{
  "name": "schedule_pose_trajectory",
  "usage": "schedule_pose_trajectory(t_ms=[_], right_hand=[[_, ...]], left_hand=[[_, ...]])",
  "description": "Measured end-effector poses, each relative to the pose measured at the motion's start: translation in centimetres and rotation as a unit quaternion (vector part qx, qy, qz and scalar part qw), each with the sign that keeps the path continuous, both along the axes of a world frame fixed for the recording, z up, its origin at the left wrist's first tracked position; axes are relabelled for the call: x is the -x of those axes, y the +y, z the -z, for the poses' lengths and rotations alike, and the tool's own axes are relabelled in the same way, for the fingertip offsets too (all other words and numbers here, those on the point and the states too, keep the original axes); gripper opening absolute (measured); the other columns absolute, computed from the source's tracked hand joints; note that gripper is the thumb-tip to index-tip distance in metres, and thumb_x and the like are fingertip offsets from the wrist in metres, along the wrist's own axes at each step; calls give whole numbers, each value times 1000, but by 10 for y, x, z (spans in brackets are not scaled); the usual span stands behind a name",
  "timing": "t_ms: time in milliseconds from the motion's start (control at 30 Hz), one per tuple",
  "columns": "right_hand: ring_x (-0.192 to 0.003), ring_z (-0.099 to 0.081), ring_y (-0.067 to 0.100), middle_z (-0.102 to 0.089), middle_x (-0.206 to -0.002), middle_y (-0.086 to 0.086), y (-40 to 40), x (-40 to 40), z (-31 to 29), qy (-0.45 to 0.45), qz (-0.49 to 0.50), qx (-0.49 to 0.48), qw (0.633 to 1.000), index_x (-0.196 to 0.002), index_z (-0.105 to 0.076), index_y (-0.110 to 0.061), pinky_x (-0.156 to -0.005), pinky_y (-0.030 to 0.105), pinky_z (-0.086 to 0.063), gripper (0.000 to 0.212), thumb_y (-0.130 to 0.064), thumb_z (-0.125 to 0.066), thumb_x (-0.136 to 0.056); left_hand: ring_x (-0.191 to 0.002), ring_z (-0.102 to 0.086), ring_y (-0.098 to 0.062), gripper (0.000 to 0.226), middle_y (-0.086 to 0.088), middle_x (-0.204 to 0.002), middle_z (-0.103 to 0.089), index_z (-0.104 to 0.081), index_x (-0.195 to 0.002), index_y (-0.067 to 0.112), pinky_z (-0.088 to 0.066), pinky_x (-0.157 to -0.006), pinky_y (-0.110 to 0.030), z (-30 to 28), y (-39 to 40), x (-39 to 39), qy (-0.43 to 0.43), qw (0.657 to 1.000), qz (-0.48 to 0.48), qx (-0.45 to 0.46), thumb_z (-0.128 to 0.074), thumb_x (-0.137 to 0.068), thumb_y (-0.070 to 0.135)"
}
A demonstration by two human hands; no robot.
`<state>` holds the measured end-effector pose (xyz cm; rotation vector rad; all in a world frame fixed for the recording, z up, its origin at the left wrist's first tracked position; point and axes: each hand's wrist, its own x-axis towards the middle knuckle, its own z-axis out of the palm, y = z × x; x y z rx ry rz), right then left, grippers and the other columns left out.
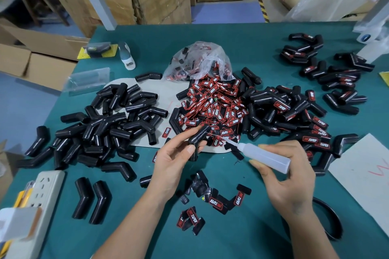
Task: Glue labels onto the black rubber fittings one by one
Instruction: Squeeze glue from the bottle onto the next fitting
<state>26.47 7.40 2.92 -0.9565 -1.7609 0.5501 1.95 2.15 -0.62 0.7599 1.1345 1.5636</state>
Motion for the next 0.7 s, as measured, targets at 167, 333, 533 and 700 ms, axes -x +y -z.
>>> schedule_pose_trajectory(t_ms=[167,333,533,700], right_hand=[[-100,-58,-2,-63,-98,3,0,-2,1,-1,3,4,1000,-110,-63,-17,-83,10,-42,26,-27,-73,-89],[-100,-58,-3,-63,-98,3,-1,1,0,-6,-3,2,1000,-109,-63,-17,-81,10,-42,25,-28,-73,-90],[-100,-57,-2,-63,-97,2,0,0,-2,-1,7,0,1000,-105,-64,-11,-84,11,-42,24,-26,-73,-89],[-101,-57,-4,-63,-98,0,-2,3,-1,-10,-6,3,1000,-105,-65,-11,-85,9,-41,24,-26,-73,-88]], left_hand=[[-120,-70,-37,50,-17,-133,-70,-69,-137,15,-53,-105,-40,0,0,0,-12,1000,0,-3,-79,-94,39],[-119,-70,-35,51,-18,-131,-71,-69,-137,16,-54,-103,-37,-2,0,-1,-22,1000,4,-3,-79,-93,39],[-117,-72,-33,48,-16,-132,-71,-71,-135,15,-55,-100,-34,-6,0,-2,-53,999,6,-8,-80,-93,36],[-115,-72,-33,41,-18,-130,-71,-73,-132,16,-56,-98,-34,-5,1,-3,-61,998,-6,-4,-76,-93,27]])
